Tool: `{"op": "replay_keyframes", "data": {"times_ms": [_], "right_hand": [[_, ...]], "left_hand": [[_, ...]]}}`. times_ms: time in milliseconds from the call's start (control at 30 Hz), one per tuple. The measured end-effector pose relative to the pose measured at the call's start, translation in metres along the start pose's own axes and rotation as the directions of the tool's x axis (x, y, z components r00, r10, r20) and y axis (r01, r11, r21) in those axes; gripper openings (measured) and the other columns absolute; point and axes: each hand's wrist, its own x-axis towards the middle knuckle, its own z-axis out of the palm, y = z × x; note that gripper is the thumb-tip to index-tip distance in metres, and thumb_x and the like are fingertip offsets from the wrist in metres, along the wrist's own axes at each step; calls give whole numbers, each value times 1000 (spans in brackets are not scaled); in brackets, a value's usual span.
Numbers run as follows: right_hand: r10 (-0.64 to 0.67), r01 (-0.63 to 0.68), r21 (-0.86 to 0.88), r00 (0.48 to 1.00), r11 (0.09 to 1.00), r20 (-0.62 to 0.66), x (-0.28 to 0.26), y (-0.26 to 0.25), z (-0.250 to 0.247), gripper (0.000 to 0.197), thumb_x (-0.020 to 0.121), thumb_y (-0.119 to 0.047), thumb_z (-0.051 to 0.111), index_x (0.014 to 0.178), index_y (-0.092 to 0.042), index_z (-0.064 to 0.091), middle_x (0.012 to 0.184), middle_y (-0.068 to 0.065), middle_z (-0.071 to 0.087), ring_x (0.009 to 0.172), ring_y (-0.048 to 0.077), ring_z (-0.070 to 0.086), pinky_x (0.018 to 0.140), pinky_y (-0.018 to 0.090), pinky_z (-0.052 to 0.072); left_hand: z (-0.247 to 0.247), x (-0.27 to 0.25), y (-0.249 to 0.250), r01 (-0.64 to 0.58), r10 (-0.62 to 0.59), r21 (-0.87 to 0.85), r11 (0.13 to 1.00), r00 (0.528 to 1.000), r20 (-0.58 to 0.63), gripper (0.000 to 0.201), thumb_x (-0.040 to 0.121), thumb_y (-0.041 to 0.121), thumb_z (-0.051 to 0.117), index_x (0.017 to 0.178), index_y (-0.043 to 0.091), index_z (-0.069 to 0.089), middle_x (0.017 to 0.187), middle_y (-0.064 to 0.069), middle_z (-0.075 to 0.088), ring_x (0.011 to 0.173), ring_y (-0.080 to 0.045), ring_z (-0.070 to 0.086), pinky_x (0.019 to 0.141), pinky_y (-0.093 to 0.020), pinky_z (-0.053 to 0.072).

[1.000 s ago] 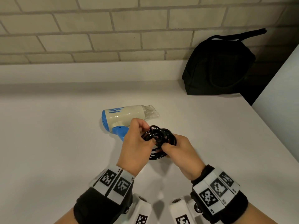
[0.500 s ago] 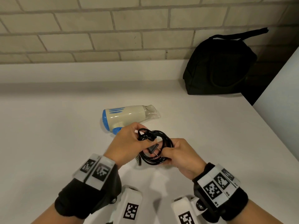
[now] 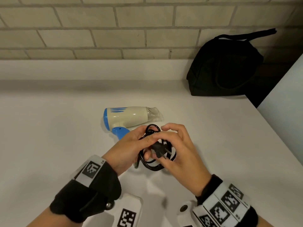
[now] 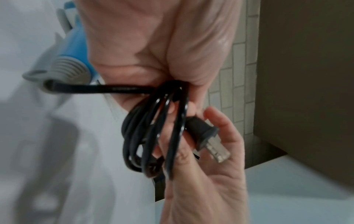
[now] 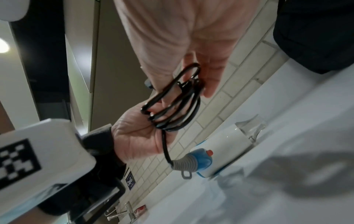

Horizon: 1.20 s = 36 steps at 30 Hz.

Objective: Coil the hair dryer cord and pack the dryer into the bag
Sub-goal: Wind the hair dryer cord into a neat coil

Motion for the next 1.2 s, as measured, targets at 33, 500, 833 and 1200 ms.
{"op": "replay_keyframes", "data": {"times_ms": [33,500,833,1200], "right_hand": [[-21,21,-26,1000,999,2,0,0,-1,42,74,-13,57,101,-44,48,116,-28,33,100,2,50,84,12,45],[-146,132,-108,980,985,-138,-3,-12,-8,16,84,-19,52,94,-29,58,95,-13,53,77,23,64,61,41,54],[-54,68,60,976,996,-210,-7,-15,-18,23,74,-9,69,87,-27,63,78,-18,58,75,3,59,68,17,49],[424,-380,478,906,792,19,39,-6,-29,18,81,-9,60,89,-26,62,74,-6,63,63,1,61,63,16,52]], "left_hand": [[2,0,0,-11,11,1,1000,1000,-9,38,74,30,58,109,14,55,59,6,57,38,-3,42,42,-13,40],[12,0,-18,-364,555,622,693,820,-138,26,92,16,40,105,38,45,82,3,55,63,7,52,62,-7,42],[6,-3,-29,-418,587,629,655,806,-76,25,84,25,48,106,36,51,98,22,52,91,17,49,79,-1,37],[8,-13,-28,-444,481,550,707,873,85,31,83,22,44,103,46,43,106,24,55,103,10,51,86,-4,38]]}}
